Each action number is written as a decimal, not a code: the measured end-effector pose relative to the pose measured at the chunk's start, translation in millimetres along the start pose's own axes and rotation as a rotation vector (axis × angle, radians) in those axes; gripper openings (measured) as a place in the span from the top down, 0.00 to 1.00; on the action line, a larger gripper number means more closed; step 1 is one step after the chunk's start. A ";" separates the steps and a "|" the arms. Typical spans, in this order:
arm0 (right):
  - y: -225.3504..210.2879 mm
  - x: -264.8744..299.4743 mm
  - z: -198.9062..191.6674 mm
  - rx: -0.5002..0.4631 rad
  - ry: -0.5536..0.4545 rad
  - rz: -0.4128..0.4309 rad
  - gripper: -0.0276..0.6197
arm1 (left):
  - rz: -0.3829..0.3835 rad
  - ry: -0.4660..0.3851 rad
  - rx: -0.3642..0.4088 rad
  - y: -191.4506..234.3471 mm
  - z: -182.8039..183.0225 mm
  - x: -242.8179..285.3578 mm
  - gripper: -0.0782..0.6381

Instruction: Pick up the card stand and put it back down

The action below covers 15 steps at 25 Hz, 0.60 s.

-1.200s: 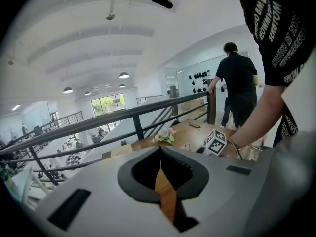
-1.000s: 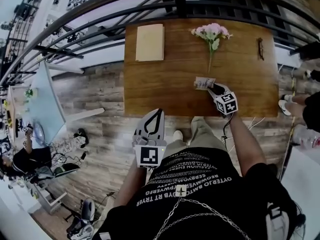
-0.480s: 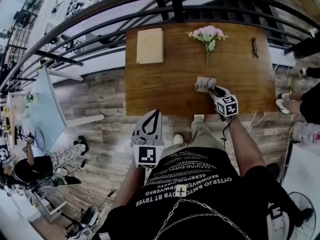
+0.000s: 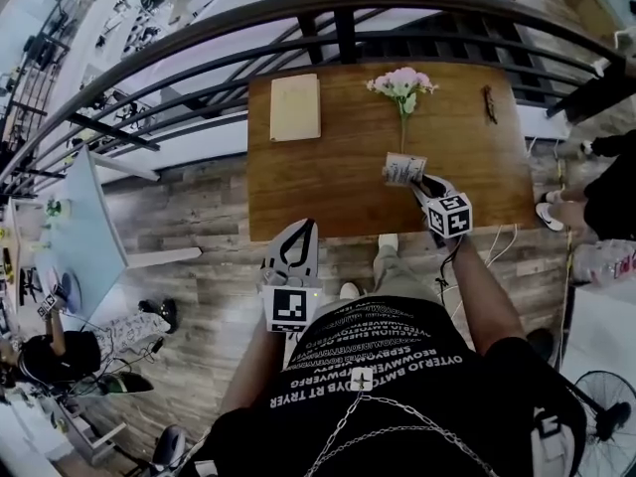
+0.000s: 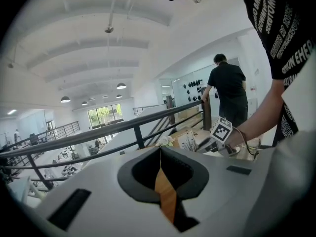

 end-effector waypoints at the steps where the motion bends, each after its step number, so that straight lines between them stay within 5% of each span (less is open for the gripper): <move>1: 2.1 -3.3 4.2 0.003 -0.005 -0.003 0.75 | -0.004 -0.005 -0.005 0.9 -0.5 -1.4 0.85; 15: 45.6 -67.2 65.4 -0.032 -0.133 -0.025 0.76 | -0.020 -0.065 -0.037 8.8 -7.4 -36.2 0.85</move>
Point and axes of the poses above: the fingertips, and each gripper's own axes: x forward along the fingers, y to its left, z out of its top, the point moved 5 cm from there along -x, backward along the fingers, and after that the axes turned 5 degrees about y, right-handed, at the moved point
